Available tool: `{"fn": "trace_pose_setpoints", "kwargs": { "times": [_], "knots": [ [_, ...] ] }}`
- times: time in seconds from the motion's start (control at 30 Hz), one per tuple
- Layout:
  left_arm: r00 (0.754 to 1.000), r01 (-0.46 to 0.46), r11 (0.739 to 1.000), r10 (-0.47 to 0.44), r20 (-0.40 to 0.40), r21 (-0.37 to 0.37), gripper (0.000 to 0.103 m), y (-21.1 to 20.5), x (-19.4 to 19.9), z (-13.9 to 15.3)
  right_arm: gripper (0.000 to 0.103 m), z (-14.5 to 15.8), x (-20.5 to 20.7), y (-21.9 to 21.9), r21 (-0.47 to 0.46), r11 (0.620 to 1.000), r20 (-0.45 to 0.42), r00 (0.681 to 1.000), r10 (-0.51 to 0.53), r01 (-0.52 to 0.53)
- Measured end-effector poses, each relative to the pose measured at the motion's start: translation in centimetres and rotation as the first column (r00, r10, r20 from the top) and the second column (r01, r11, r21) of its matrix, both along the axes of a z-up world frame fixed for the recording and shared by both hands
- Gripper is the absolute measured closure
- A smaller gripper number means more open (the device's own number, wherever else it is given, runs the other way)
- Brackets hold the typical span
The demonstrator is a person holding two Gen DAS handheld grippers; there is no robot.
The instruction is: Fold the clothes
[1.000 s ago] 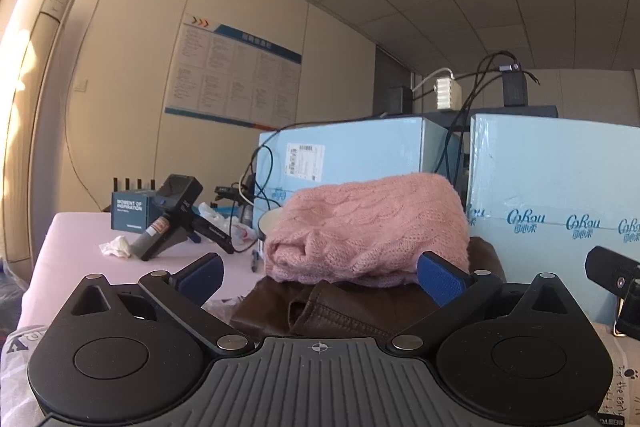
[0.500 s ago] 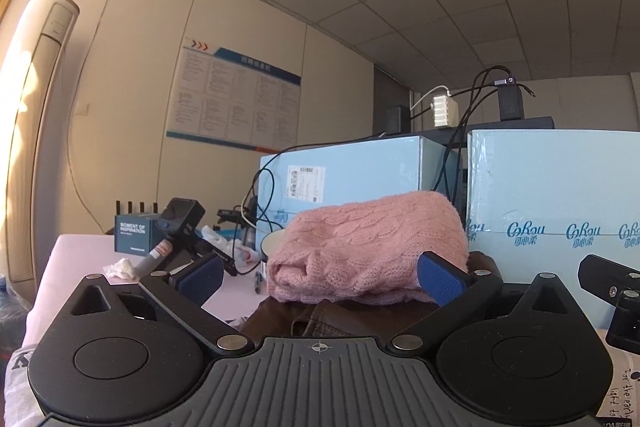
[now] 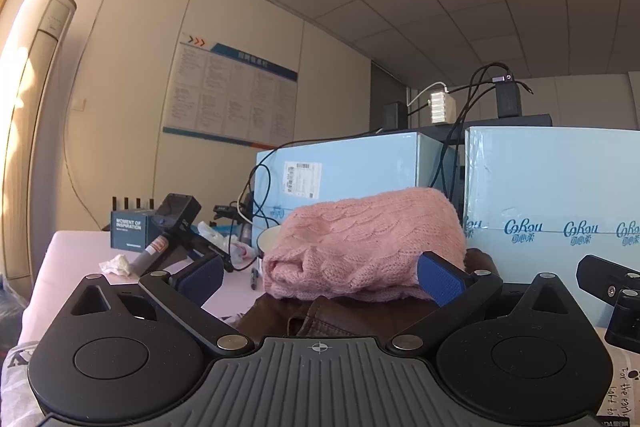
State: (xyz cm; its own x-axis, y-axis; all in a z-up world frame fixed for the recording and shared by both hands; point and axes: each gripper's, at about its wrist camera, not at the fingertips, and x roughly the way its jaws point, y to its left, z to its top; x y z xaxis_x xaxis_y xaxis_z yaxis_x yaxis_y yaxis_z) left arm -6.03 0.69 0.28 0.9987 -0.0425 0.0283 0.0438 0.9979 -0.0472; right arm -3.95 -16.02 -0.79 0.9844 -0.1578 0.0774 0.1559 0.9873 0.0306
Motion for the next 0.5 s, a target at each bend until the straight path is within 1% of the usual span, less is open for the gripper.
{"fn": "trace_pose_setpoints", "kwargs": {
  "times": [0.5],
  "knots": [
    [1.000,0.007,1.000,-0.007,0.000,0.000,0.000,-0.05,0.06,-0.02,0.000,0.01,-0.03,-0.06,0.003,1.000,-0.005,1.000,0.002,-0.002]
  ]
}}
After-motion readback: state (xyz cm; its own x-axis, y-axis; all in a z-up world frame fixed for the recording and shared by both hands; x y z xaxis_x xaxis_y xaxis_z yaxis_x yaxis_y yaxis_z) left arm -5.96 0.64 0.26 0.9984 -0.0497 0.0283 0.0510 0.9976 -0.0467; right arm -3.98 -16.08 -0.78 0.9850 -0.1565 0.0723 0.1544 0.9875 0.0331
